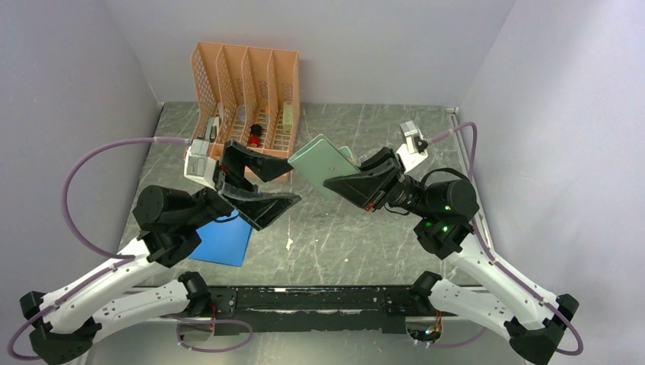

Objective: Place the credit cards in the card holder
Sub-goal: Close the card holder at the center of the board.

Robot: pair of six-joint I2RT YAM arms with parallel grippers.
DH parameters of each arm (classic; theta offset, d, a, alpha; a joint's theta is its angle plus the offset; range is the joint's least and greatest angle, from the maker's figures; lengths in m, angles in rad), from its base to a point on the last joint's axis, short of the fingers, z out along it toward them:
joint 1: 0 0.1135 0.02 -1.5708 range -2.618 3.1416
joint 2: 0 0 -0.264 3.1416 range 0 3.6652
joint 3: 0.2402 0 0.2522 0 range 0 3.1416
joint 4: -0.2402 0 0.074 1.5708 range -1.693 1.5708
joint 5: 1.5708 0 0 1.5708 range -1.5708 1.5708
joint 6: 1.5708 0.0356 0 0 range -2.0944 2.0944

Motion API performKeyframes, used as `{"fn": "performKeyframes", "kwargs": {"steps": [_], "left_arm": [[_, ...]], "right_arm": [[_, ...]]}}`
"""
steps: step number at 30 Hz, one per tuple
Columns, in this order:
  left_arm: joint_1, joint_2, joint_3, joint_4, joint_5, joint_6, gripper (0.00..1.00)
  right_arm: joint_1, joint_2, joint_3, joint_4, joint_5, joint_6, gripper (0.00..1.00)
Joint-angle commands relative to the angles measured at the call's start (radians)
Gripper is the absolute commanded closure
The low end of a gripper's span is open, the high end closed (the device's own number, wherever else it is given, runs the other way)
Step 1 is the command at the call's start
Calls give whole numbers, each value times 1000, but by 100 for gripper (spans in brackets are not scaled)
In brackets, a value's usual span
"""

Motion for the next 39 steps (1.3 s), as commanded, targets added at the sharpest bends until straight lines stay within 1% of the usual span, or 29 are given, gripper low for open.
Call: {"fn": "performKeyframes", "kwargs": {"steps": [1,4,7,9,12,13,15,16,17,19,20,21,22,23,24,25,27,30,32,36,39], "left_arm": [[-1,62,-47,294,-116,-224,13],[-1,129,-44,374,-118,-321,19],[-2,200,-16,420,-100,-390,29],[-2,245,6,426,-85,-422,33],[-3,292,25,434,-84,-457,35],[-3,301,24,451,-88,-467,38],[-3,316,20,496,-95,-482,60],[-3,323,20,514,-97,-488,64],[-3,328,21,525,-100,-494,65],[-2,335,28,535,-101,-502,61],[-3,338,32,541,-100,-504,57],[-3,340,35,544,-99,-505,48],[-3,340,37,544,-102,-506,42],[-3,340,39,543,-104,-507,37],[-3,340,40,543,-105,-505,35],[-3,340,42,542,-107,-502,35],[-3,341,44,546,-110,-496,38],[-3,344,45,548,-111,-487,50],[-3,348,50,539,-107,-485,54],[-3,358,60,518,-92,-486,57],[-4,359,55,518,-92,-488,57]], "right_arm": [[5,-42,-32,65,175,0,100],[5,-51,-38,43,247,-13,100],[5,-54,-37,23,286,-20,100],[5,-55,-40,25,299,-20,100],[5,-54,-39,32,297,-18,100],[5,-55,-42,35,296,-14,100],[5,-60,-47,34,303,-13,100],[5,-64,-52,34,304,-13,100],[5,-68,-54,30,304,-14,100],[6,-75,-64,23,307,-14,100],[5,-78,-67,19,309,-14,100],[5,-81,-71,17,312,-14,100],[5,-85,-74,16,313,-14,100],[5,-87,-75,15,313,-13,100],[5,-87,-78,15,315,-12,100],[6,-89,-82,18,319,-7,100],[5,-88,-91,31,322,6,100],[6,-81,-100,50,318,28,100],[5,-74,-106,61,319,38,100],[5,-65,-109,74,318,51,100],[6,-60,-113,80,321,58,100]]}}
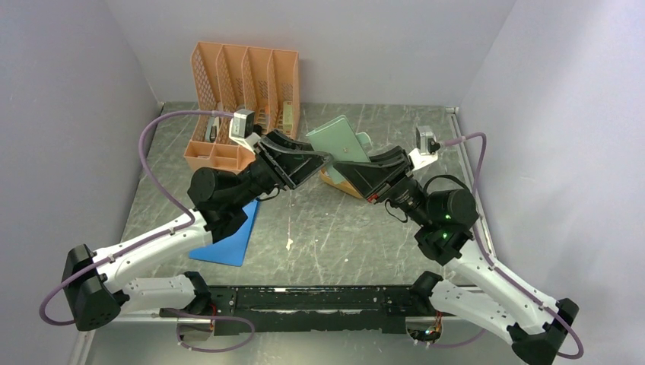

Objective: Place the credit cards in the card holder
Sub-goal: Close the card holder at the center of the board.

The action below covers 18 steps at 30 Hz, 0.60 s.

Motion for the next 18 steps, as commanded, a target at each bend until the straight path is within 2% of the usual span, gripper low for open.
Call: {"fn": "performKeyframes", "kwargs": {"steps": [1,4,12,15,16,18], "left_arm": [[-2,2,35,33,6,11,56],[-4,1,43,-9,15,26,57],[-2,-20,28,-36,-7,61,94],[-3,-42,19,-55,-38,87,95],[-2,-56,16,-83,-51,100,95],[-2,-101,29,-207,-88,157,95]], "right_arm": [[5,4,-15,41,18,18,100],[6,6,-22,58,18,27,100],[4,11,-24,65,7,38,100],[5,17,2,16,-15,24,100],[5,16,25,-45,-19,2,96],[5,9,81,-191,-13,-50,62]]}}
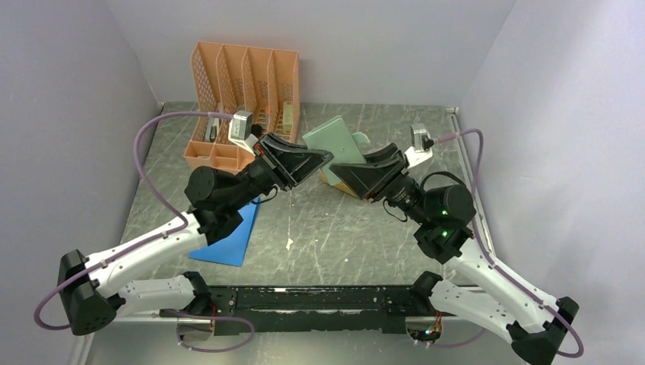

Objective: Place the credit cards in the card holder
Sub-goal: Close the card holder at the center of the board.

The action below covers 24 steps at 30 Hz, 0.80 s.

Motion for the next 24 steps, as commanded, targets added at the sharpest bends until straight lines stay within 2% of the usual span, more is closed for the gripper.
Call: {"fn": "performKeyframes", "kwargs": {"steps": [1,4,8,11,15,24], "left_arm": [[-3,-95,41,-200,-81,120,95],[-2,-169,87,-442,-122,235,95],[-3,-237,151,-728,-172,338,95],[-3,-274,180,-889,-192,385,95],[-2,-297,188,-949,-182,408,95],[-3,-306,172,-963,-163,400,95]], "right_arm": [[3,-16,106,-266,-1,-110,51],[3,-62,158,-455,31,-227,33],[3,-95,257,-730,104,-365,31],[3,-89,317,-833,141,-414,31],[3,-74,333,-814,134,-402,33],[3,26,349,-706,40,-327,44]]}}
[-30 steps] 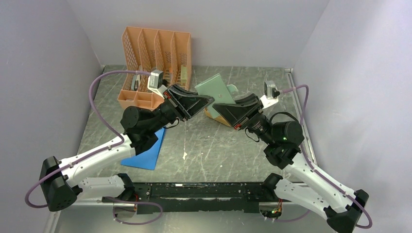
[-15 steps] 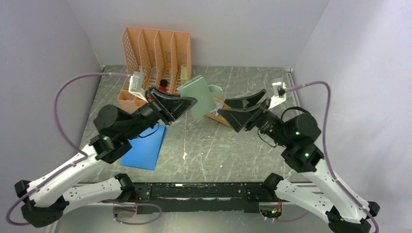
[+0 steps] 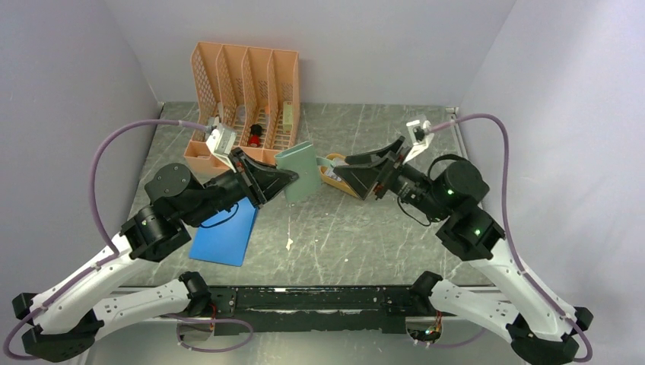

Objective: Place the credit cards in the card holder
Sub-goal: Close the card holder at the center of the board.

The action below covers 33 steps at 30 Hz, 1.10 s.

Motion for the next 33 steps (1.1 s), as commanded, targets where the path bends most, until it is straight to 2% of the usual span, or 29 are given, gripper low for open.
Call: {"fn": "performKeyframes", "kwargs": {"steps": [1,8,15,28,33], "left_arm": [[-2,-19,7,-11,-1,16,95],[-2,-24,3,-14,-6,19,95],[-3,-34,4,-22,-12,29,95],[-3,-44,-6,-14,-6,28,95],[-2,-44,-8,-14,-2,25,95]], "right_arm": [[2,48,30,31,-64,23,46],[2,55,43,-28,-49,-6,56],[2,62,38,-12,-74,-3,76],[2,74,31,13,-95,3,82],[2,81,29,21,-105,10,92]]}}
